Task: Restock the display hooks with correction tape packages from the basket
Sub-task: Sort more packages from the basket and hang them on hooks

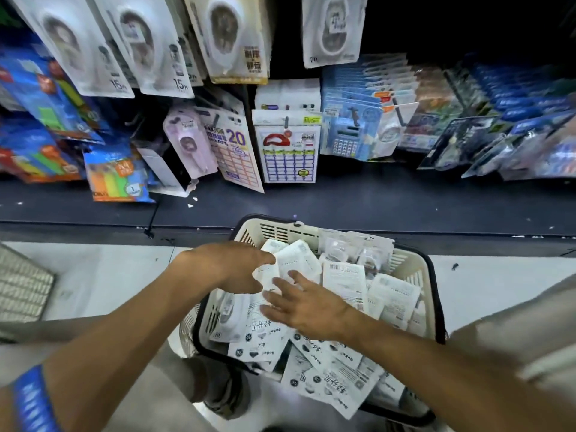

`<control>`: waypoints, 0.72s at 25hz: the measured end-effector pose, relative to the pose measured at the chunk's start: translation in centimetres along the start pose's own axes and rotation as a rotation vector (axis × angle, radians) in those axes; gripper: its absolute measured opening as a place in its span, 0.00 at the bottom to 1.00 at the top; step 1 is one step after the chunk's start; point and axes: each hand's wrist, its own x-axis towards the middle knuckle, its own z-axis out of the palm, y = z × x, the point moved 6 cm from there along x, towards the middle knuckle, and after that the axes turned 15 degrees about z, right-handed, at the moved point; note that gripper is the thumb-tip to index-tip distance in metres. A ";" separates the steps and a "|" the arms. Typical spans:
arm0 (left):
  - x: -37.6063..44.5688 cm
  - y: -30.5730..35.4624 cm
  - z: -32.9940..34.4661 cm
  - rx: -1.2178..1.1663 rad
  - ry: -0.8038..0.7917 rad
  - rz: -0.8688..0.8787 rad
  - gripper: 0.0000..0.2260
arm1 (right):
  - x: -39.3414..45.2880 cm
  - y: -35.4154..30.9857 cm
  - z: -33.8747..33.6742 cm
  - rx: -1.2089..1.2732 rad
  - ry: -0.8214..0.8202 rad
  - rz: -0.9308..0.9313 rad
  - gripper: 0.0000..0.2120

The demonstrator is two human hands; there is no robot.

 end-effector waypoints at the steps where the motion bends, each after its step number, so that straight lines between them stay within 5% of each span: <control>1: -0.1 -0.1 -0.2 -0.001 0.014 -0.005 0.26 | 0.6 -0.9 -0.3 -0.043 0.025 0.003 0.30; 4: -0.4 -0.5 -0.4 0.023 0.034 -0.001 0.26 | 3.1 -1.0 -1.4 0.010 -0.005 0.045 0.23; 9: -2.0 -3.2 -1.3 -0.083 0.082 -0.034 0.25 | 4.7 7.0 -6.3 0.814 -0.172 0.281 0.14; 11: -2.8 -5.5 -3.0 -0.164 0.252 -0.091 0.21 | 3.2 10.8 -7.2 1.092 -0.262 0.389 0.08; 13: -3.7 -7.6 -4.9 -0.429 0.574 -0.147 0.23 | 0.8 14.0 -7.8 1.397 -0.358 0.564 0.11; 15: -3.7 -7.2 -5.2 -0.963 0.756 -0.021 0.27 | -1.0 15.3 -8.5 1.741 -0.384 0.665 0.07; 18: -2.1 -2.8 -4.9 -1.516 0.661 0.271 0.26 | -2.1 16.1 -9.1 2.287 -0.179 0.756 0.08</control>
